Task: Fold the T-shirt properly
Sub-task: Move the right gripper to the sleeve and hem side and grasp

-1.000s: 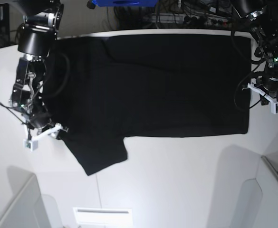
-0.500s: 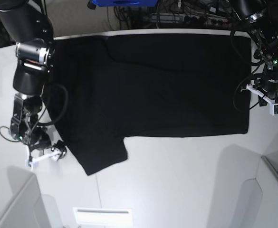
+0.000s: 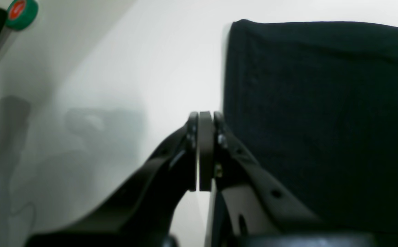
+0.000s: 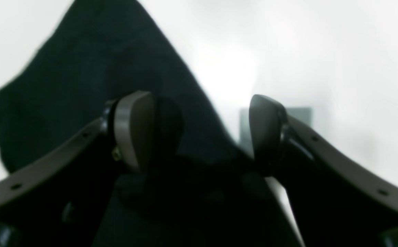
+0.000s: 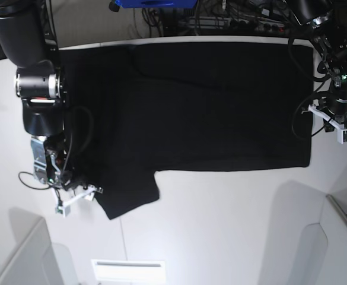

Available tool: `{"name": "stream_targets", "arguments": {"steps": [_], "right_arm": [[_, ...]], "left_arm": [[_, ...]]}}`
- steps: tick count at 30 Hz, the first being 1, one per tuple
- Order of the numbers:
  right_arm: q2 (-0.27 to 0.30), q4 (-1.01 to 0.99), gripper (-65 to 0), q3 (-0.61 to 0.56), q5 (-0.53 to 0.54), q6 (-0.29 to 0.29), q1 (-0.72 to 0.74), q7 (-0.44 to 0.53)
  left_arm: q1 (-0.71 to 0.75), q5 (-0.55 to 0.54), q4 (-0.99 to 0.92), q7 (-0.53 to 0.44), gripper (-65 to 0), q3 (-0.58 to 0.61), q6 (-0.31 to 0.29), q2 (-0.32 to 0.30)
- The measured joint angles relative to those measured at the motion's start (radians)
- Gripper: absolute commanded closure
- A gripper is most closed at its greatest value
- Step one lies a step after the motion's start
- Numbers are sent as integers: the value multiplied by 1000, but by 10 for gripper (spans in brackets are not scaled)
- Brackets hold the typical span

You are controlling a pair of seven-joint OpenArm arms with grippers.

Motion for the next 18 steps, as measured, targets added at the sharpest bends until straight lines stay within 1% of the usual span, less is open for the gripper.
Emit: {"name": "stream_targets", "arguments": {"steps": [5, 9, 12, 17, 18], "right_arm": [[-3, 0, -401, -53, -1, 1, -1, 11], [-2, 2, -321, -92, -1, 0, -12, 37], [-6, 3, -293, -96, 0, -2, -12, 37], [-14, 3, -290, -100, 0, -2, -12, 40], [-14, 3, -279, -100, 0, -1, -11, 40]], "left_arm": [[3, 0, 0, 1, 0, 0, 0, 0], [-5, 0, 0, 0, 0, 2, 0, 0], [-5, 0, 0, 0, 0, 2, 0, 0], [-7, -1, -21, 0, 0, 2, 0, -1], [-10, -2, -39, 0, 0, 1, 0, 0]]}}
